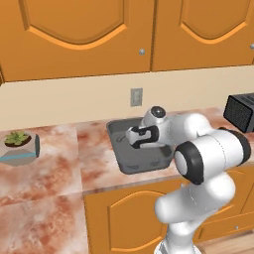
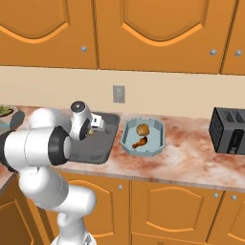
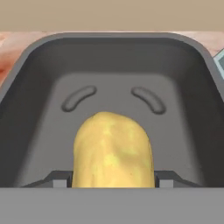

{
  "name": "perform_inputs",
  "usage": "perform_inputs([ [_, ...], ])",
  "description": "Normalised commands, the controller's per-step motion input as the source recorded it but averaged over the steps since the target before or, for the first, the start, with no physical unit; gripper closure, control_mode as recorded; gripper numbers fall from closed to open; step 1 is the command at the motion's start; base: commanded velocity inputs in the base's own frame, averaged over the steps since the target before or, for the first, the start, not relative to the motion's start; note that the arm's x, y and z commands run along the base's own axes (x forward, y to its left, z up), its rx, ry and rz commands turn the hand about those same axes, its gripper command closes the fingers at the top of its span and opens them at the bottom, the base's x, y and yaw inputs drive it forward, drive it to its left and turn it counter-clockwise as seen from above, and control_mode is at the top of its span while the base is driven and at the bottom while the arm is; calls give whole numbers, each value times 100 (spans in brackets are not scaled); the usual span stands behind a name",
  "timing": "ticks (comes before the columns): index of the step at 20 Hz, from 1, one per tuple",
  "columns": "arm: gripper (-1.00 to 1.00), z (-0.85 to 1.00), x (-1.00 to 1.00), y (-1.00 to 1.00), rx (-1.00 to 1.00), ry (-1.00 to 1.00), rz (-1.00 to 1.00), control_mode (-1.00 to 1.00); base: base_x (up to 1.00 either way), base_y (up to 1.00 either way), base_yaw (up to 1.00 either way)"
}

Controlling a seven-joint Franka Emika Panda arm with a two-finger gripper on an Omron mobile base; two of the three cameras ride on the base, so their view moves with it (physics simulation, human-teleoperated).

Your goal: Place one potato and one chicken drumstick in each tupperware on the nearby counter, to pack two identical lunches.

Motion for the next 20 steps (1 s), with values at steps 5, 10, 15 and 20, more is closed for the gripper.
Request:
perform_inputs([
  [5,-100,-12,33,3,0,0,0,-100,0,0,0],
  [10,-100,-6,38,6,0,0,0,-100,0,0,0],
  [15,-100,-20,47,17,0,0,0,-100,0,0,0],
  [20,-100,1,-26,4,0,0,-1,-100,0,0,0],
])
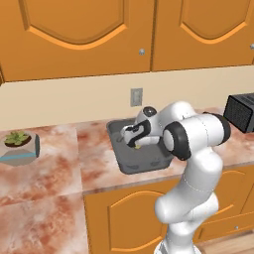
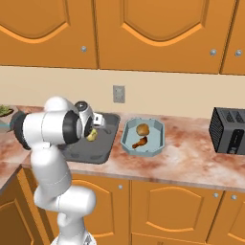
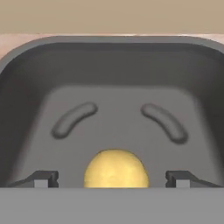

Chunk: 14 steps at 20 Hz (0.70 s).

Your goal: Place one potato and one chicken drumstick in each tupperware on the nearby counter, to pack two identical lunches.

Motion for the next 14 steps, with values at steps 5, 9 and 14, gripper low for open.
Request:
perform_inputs([
  [5,-100,53,-100,-47,0,0,-6,-100,0,0,0],
  [9,-100,100,-98,-65,0,-6,0,-100,0,0,0],
  [14,-100,100,-100,-39,0,-12,0,-100,0,0,0],
])
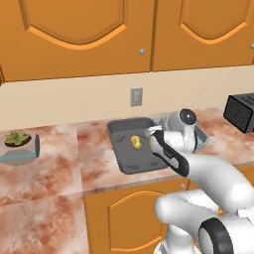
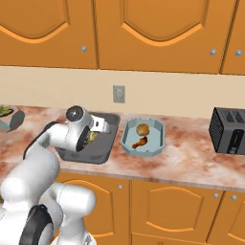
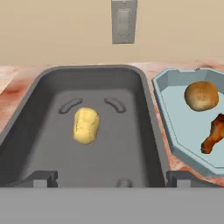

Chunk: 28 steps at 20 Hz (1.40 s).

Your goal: Place one potato and one chicken drumstick in each tupperware on the nearby counter, to pack two identical lunches.

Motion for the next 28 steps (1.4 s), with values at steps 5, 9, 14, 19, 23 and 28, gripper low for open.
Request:
perform_inputs([
  [5,-100,100,-100,-11,0,-12,0,-100,0,0,0],
  [9,-100,100,-100,0,0,-3,0,-100,0,0,0],
  [14,-100,97,-100,0,0,10,0,-100,0,0,0],
  [19,-100,80,-100,0,0,17,-2,-100,0,0,0],
  [23,-100,-7,-100,0,-2,-2,0,-100,0,0,0],
  [28,-100,-33,-51,-2,-4,-3,0,100,-15,-13,0],
])
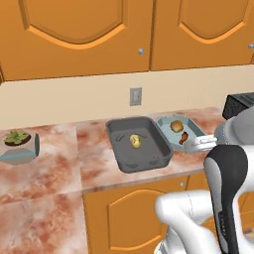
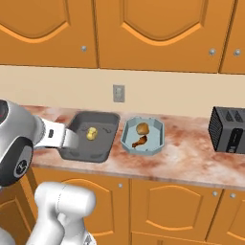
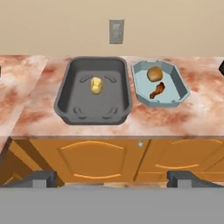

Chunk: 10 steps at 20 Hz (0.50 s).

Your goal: Place one potato and one chicken drumstick in each tupperware on the nearby counter, to pack two identical lunches.

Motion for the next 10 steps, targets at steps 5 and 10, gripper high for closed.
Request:
perform_inputs([
  [5,-100,0,0,0,0,0,0,100,-52,-79,-1],
  [10,-100,0,0,0,0,0,0,100,-54,-100,-9],
])
